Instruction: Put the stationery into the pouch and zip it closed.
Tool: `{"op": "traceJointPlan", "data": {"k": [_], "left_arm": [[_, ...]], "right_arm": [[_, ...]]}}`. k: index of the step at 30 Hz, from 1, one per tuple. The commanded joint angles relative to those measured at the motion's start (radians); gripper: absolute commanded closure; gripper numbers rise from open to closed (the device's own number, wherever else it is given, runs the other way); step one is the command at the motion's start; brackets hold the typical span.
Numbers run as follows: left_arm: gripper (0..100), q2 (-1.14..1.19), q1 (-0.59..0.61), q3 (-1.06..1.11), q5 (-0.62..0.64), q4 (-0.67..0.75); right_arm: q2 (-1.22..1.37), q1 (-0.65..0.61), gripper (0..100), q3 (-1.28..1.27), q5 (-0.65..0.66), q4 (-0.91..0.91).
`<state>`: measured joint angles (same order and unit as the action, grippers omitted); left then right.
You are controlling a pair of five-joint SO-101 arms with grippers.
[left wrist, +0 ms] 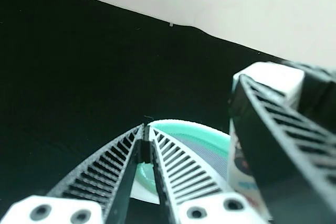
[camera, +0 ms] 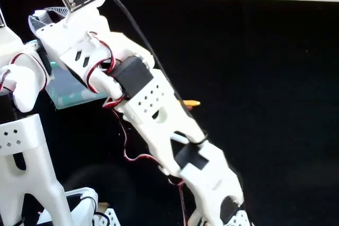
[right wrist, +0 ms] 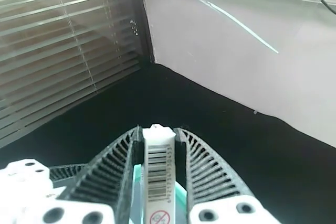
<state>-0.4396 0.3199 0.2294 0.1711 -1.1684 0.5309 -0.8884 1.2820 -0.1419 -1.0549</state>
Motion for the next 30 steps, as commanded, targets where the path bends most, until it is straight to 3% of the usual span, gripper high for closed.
{"op": "traceJointPlan", "data": {"k": [1,10,27,30], "left_arm": [[99,0.077,-0.004,0.053,-0.002,-0.008],[99,0.077,-0.002,0.051,-0.002,0.011],[99,0.079,0.035,0.05,-0.002,0.028],[99,0.079,0.035,0.05,-0.002,0.028]], "right_arm": [[0.058,-0.024,99.1,0.142,-0.006,-0.012],[0.311,-0.004,99.1,0.509,-0.009,-0.176],[0.344,0.01,98.8,0.489,-0.006,-0.252],[0.341,0.01,90.7,0.489,-0.006,-0.252]]}}
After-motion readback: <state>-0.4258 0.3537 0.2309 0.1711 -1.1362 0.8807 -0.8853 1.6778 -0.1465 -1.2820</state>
